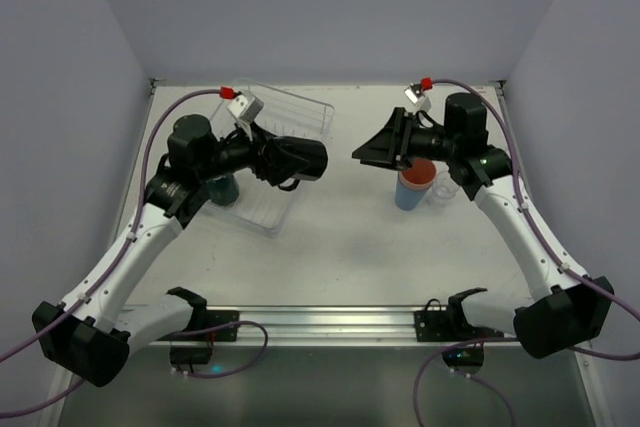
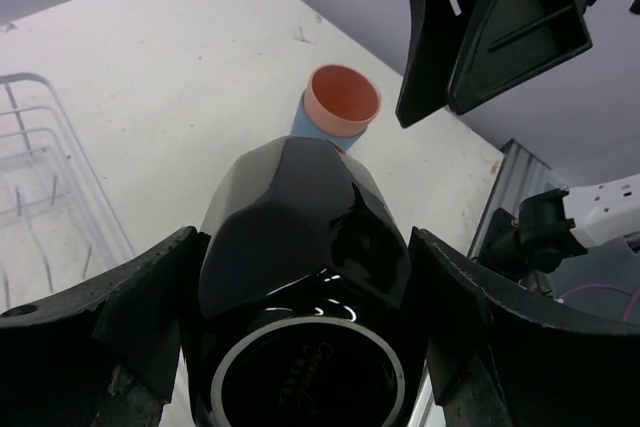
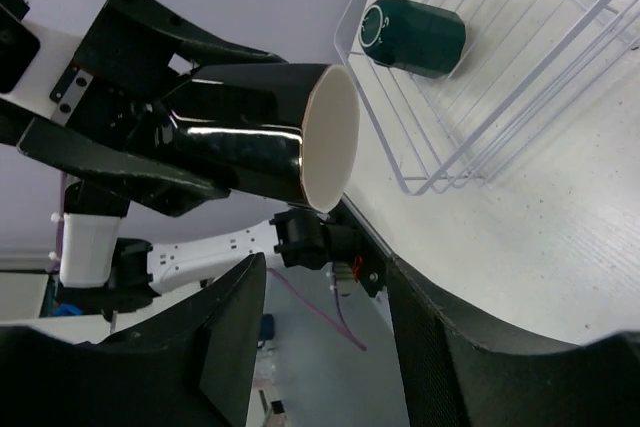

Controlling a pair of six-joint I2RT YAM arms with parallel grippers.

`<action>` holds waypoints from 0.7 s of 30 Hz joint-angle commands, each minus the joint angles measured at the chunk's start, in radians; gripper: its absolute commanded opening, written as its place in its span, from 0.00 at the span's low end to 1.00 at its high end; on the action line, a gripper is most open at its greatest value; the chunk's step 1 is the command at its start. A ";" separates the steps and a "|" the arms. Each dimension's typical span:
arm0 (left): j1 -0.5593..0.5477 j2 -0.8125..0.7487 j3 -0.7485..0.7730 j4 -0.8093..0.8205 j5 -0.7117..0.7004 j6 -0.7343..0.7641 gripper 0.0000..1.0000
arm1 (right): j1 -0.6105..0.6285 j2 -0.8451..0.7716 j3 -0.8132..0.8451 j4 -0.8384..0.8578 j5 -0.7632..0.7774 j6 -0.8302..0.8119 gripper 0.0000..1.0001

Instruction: Unload the cups from the dish rack

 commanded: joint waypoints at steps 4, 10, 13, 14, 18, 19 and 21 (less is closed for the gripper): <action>0.000 -0.026 -0.034 0.467 0.064 -0.324 0.00 | 0.000 -0.154 -0.125 0.202 -0.057 -0.072 0.53; 0.000 -0.010 -0.157 0.799 -0.019 -0.614 0.00 | 0.000 -0.287 -0.338 0.475 -0.041 -0.098 0.52; -0.001 0.015 -0.245 1.035 -0.071 -0.813 0.00 | 0.000 -0.342 -0.443 0.661 -0.017 -0.086 0.51; -0.003 0.021 -0.269 1.099 -0.085 -0.900 0.00 | 0.000 -0.364 -0.467 0.710 -0.005 -0.066 0.51; -0.004 0.043 -0.344 1.320 -0.167 -1.019 0.00 | 0.000 -0.344 -0.498 0.849 0.003 -0.017 0.50; -0.006 0.044 -0.355 1.349 -0.181 -1.033 0.00 | 0.001 -0.332 -0.501 0.874 -0.015 0.000 0.49; -0.007 0.047 -0.387 1.395 -0.221 -1.070 0.00 | 0.006 -0.308 -0.505 0.920 -0.017 0.032 0.49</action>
